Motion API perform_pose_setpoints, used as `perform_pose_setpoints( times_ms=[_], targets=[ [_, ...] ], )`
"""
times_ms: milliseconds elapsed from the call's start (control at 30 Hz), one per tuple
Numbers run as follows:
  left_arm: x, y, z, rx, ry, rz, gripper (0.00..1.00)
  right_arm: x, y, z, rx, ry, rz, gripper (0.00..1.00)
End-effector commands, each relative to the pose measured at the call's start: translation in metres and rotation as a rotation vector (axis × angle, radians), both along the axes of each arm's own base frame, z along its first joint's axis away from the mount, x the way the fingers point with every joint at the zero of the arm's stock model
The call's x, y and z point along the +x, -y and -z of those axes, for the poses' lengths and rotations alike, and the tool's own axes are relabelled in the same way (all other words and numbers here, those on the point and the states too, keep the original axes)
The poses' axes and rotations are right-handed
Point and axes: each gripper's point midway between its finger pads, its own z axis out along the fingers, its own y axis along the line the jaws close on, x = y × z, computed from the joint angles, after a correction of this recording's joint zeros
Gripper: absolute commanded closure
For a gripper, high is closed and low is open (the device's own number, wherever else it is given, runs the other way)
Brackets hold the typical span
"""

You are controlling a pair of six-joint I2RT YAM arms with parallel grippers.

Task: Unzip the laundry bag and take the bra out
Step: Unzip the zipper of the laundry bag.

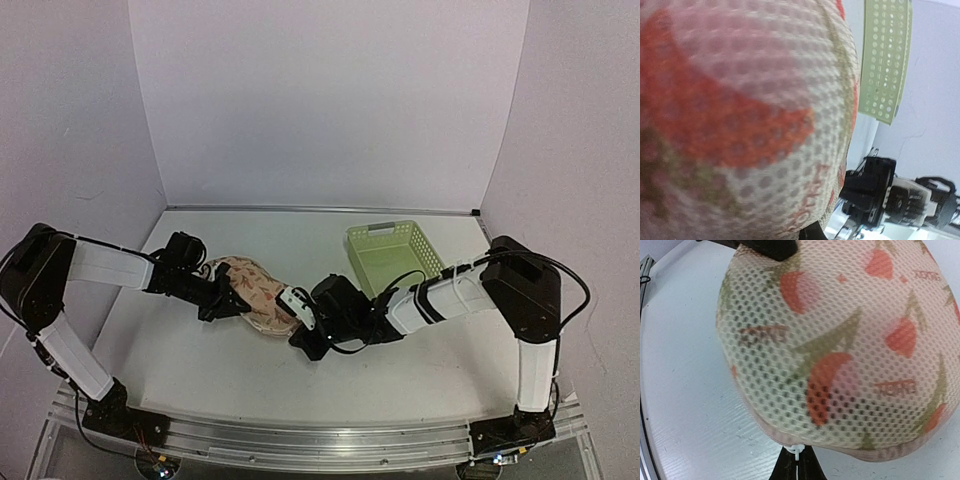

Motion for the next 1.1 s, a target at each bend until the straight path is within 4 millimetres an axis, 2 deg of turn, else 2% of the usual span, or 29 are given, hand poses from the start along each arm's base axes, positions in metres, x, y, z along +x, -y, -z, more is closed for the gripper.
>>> perform_pose_setpoints(
  times_ms=[0,233,433,633,767,933,1067],
  targets=[
    [-0.011,0.008,-0.014,-0.030,0.081,0.188,1.00,0.012,0.019,-0.015,0.011,0.032,-0.041,1.00],
    [-0.019,0.008,-0.010,-0.012,0.102,0.274,1.00,0.038,0.048,-0.007,-0.032,0.047,-0.051,1.00],
    [-0.021,0.005,-0.009,0.016,0.127,0.313,1.00,0.054,0.053,-0.010,-0.049,0.058,-0.045,1.00],
    [-0.001,0.000,0.005,0.092,0.112,0.264,1.00,0.043,0.061,-0.012,-0.043,0.032,-0.038,1.00],
    [0.024,-0.001,0.002,0.101,0.139,0.235,1.00,0.027,0.071,-0.015,-0.041,0.025,-0.035,1.00],
    [0.055,0.013,-0.012,0.059,0.185,0.248,1.00,0.007,0.066,-0.024,-0.005,0.008,-0.034,1.00],
    [0.074,0.022,-0.011,0.044,0.188,0.256,1.00,-0.008,0.055,-0.026,-0.005,0.004,-0.034,1.00]
  ],
)
